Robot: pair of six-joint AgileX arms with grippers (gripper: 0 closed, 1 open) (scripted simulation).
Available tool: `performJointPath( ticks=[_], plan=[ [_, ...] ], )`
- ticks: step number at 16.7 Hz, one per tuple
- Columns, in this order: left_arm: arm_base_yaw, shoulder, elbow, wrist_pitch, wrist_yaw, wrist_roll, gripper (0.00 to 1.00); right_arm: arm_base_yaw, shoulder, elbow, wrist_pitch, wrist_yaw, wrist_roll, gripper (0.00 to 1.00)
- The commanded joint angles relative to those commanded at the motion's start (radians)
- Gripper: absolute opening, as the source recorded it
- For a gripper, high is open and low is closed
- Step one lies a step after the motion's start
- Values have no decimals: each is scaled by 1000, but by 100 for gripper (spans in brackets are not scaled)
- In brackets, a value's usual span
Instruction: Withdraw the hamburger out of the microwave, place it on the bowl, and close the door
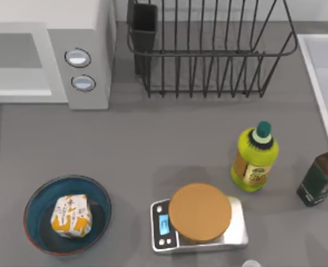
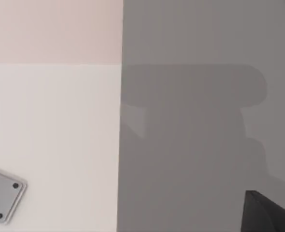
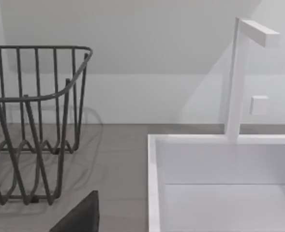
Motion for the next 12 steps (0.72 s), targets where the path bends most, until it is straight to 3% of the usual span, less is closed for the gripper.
performJointPath(
  ticks=[4,12],
  plan=[
    [-68,-125,-160,77,-33,-76,0,0,0,0,0,0,0,100],
    [-116,-185,-229,106,-63,-131,0,0,0,0,0,0,0,100]
  ],
)
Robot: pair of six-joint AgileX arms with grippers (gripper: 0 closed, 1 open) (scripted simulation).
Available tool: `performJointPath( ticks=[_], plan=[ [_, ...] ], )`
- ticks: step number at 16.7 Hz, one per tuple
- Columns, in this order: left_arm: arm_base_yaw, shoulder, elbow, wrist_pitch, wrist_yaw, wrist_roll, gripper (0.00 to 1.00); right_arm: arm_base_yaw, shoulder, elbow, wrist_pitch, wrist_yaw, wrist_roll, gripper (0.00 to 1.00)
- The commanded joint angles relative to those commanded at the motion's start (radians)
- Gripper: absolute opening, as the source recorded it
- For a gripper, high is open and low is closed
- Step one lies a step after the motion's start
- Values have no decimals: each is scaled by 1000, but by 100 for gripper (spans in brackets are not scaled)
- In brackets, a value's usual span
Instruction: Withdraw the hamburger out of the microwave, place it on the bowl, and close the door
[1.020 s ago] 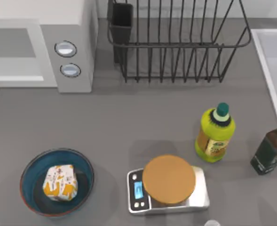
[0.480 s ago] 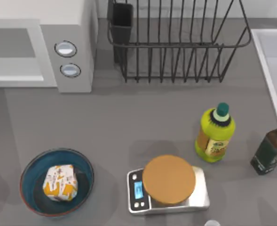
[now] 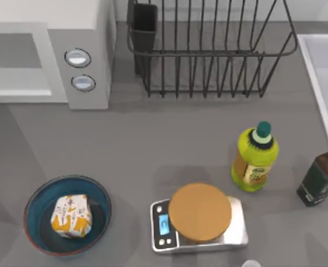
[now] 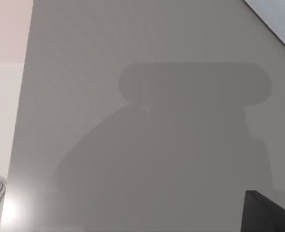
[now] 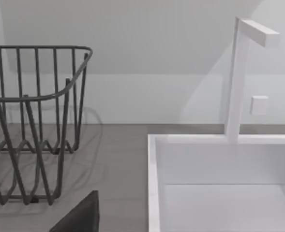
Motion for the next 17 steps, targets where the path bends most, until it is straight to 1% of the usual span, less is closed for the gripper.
performJointPath(
  ticks=[4,6,8,11,13,15,17],
  plan=[
    [-171,-180,-149,54,-91,-155,0,0,0,0,0,0,0,100],
    [-239,-248,-215,80,-133,-222,0,0,0,0,0,0,0,100],
    [-265,-274,-241,91,-152,-248,0,0,0,0,0,0,0,100],
    [-261,-269,-239,89,-147,-248,0,0,0,0,0,0,0,100],
    [-276,-276,-243,89,-160,-261,0,0,0,0,0,0,0,100],
    [-332,-299,-258,92,-201,-308,0,0,0,0,0,0,0,100],
    [-424,-333,-279,96,-261,-376,0,0,0,0,0,0,0,100]
  ],
)
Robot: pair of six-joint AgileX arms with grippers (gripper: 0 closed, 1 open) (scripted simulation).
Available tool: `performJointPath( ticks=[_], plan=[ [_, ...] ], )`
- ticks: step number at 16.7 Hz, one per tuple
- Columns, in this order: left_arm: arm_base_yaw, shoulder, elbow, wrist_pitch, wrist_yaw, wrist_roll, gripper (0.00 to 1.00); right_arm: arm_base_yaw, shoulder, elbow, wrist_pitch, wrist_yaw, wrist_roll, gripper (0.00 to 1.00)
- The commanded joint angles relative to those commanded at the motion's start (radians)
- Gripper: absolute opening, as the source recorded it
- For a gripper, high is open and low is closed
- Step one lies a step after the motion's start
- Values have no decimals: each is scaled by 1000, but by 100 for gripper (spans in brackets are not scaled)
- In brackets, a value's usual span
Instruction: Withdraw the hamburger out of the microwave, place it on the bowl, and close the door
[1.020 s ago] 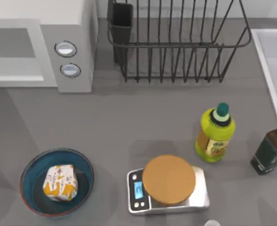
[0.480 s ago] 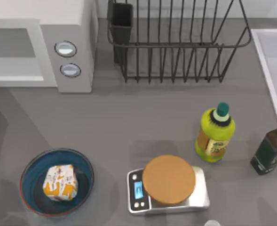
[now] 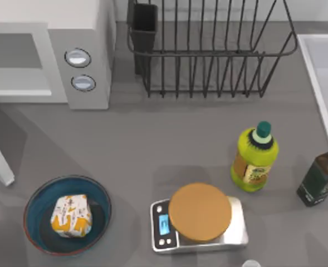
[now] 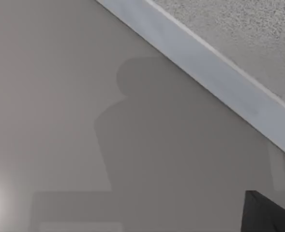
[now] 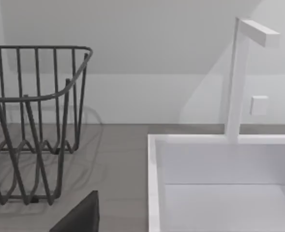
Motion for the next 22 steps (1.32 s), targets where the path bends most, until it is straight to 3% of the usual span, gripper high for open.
performJointPath(
  ticks=[4,7,15,22],
  plan=[
    [-230,-84,-52,9,-140,-160,0,0,0,0,0,0,0,100],
    [-333,-133,-82,14,-218,-249,0,0,0,0,0,0,0,100],
    [-347,-98,-54,33,-230,-265,0,0,0,0,0,0,0,100],
    [-374,269,148,172,-246,-279,0,0,0,0,0,0,0,100]
  ],
)
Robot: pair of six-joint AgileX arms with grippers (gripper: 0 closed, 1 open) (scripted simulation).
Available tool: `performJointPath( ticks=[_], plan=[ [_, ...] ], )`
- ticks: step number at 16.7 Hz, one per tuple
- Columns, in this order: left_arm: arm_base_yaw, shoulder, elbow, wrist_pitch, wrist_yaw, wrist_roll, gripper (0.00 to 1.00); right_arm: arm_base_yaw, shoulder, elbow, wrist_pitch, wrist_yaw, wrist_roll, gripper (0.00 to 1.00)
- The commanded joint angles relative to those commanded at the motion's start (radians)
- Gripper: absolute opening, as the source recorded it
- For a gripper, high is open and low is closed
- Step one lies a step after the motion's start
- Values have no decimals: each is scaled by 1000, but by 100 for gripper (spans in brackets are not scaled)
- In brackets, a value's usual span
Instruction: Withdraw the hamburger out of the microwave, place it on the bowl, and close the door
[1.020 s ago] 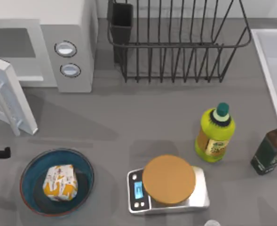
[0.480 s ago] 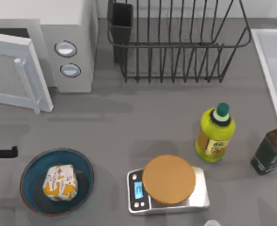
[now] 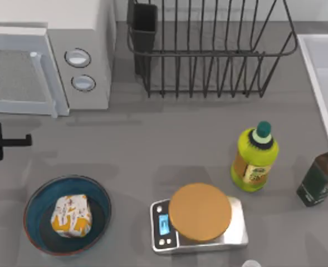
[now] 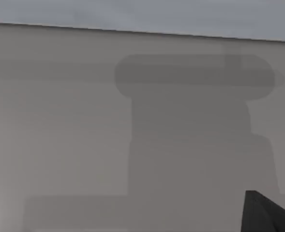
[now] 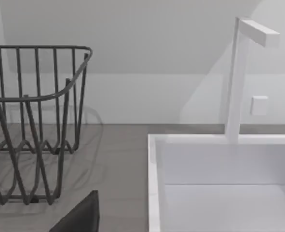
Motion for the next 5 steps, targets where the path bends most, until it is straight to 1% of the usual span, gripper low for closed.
performJointPath(
  ticks=[2,5],
  plan=[
    [-7,71,46,34,-4,-4,0,0,0,0,0,0,0,100],
    [-10,101,69,50,-6,-6,0,0,0,0,0,0,0,100]
  ],
)
